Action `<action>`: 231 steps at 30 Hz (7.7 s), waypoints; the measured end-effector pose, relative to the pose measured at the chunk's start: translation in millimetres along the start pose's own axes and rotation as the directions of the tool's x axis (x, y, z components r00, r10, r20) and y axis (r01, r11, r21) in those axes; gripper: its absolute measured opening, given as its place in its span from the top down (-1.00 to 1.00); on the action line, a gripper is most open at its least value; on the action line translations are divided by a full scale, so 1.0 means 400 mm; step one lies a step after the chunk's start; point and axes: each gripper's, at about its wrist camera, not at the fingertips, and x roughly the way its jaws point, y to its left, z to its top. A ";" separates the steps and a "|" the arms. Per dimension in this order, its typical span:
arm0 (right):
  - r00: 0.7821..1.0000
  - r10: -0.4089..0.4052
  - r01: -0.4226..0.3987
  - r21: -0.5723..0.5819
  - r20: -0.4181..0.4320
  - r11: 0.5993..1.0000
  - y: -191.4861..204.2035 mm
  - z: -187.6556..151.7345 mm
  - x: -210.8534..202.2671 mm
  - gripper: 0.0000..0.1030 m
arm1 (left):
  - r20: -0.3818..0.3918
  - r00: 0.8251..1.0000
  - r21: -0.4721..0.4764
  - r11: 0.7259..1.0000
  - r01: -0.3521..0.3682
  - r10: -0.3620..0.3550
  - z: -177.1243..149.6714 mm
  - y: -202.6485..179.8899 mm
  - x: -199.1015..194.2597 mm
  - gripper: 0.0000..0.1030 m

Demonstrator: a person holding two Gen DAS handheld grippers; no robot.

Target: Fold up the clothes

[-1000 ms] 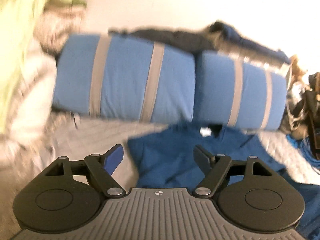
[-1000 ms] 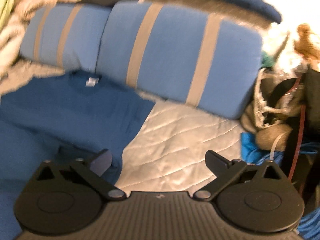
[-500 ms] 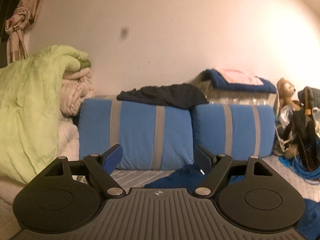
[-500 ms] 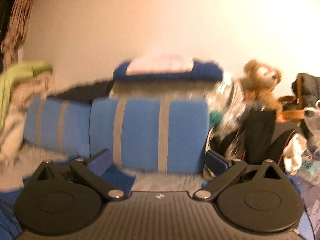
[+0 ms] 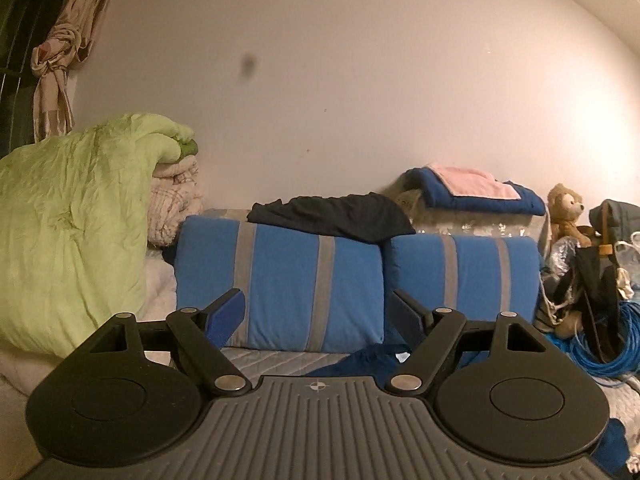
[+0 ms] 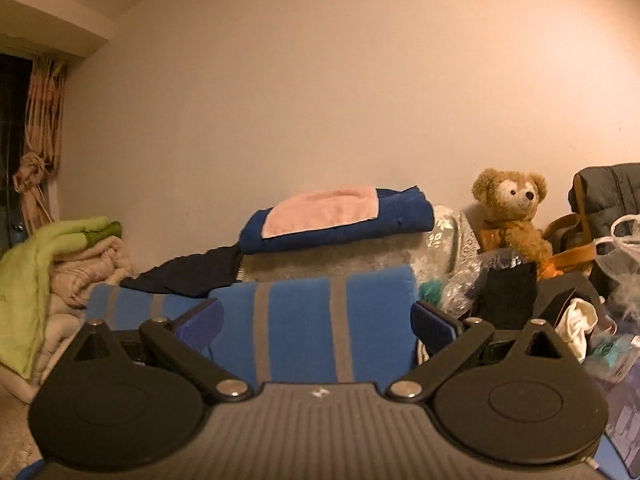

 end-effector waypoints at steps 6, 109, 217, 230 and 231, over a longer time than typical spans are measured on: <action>1.000 0.008 -0.009 -0.044 -0.025 0.999 0.028 -0.025 -0.056 -1.00 | -0.041 0.999 0.045 0.999 0.021 -0.019 -0.021 0.003 -0.079 -0.53; 0.768 0.444 -0.185 0.504 -0.462 0.844 0.189 -0.669 0.159 0.89 | -0.287 0.864 -0.754 0.653 0.062 -0.414 -0.470 0.013 0.150 0.89; 0.818 0.228 0.131 0.556 -0.529 0.821 0.070 -0.782 1.038 0.89 | -0.472 0.850 -0.645 0.750 -0.150 -0.235 -0.502 0.117 0.948 0.90; 0.824 0.225 0.171 0.607 -0.520 0.776 0.039 -0.894 1.062 0.70 | -0.519 0.825 -0.545 0.830 -0.118 -0.223 -0.581 0.109 0.997 0.86; 0.826 0.230 0.168 0.616 -0.514 0.770 0.038 -0.897 1.058 0.31 | -0.515 0.827 -0.553 0.825 -0.118 -0.227 -0.580 0.112 0.995 0.87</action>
